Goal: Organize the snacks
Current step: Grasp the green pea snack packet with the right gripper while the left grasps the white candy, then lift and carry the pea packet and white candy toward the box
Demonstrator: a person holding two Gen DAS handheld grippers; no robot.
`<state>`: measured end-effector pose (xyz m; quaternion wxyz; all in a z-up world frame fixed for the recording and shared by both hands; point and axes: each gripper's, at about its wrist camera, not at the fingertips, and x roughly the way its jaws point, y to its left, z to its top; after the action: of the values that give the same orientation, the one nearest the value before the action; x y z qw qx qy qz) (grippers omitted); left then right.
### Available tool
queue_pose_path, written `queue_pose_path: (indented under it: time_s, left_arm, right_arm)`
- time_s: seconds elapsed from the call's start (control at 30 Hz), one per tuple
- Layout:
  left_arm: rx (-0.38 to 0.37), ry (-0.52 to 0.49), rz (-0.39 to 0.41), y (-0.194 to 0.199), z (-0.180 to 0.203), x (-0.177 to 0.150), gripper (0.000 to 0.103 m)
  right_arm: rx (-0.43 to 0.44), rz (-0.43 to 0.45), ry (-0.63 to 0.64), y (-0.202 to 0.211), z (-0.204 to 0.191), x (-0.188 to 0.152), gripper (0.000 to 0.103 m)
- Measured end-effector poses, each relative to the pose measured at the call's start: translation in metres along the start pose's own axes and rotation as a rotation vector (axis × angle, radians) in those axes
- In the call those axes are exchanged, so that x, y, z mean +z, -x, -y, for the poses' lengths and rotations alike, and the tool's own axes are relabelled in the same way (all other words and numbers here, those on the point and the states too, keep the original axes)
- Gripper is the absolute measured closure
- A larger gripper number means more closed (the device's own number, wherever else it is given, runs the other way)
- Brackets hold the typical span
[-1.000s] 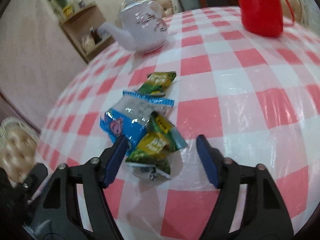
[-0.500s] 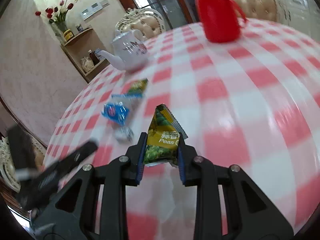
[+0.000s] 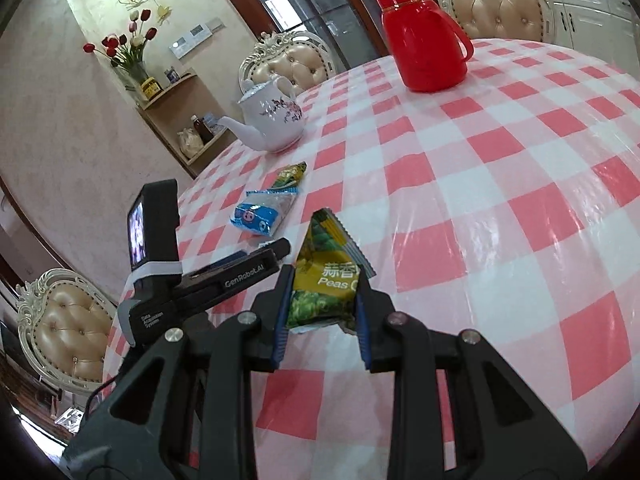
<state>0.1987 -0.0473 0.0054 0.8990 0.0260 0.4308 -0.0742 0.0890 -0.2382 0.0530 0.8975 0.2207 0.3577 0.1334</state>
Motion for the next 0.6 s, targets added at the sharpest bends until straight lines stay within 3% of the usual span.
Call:
queue_pose_path:
  time_s: [0.1, 0.3, 0.6]
  left_arm:
    - [-0.065, -0.042, 0.010, 0.009, 0.002, -0.006, 0.068]
    - [-0.045, -0.102, 0.102, 0.047, 0.005, -0.027, 0.068]
    - [-0.044, 0.081, 0.167, 0.100, -0.045, -0.069, 0.068]
  right_arm:
    - [0.009, 0.008, -0.001, 0.003, -0.002, 0.001, 0.071]
    - [-0.030, 0.031, 0.072, 0.003, -0.010, 0.000, 0.071]
    - [-0.023, -0.010, 0.083, -0.010, -0.014, -0.008, 0.071]
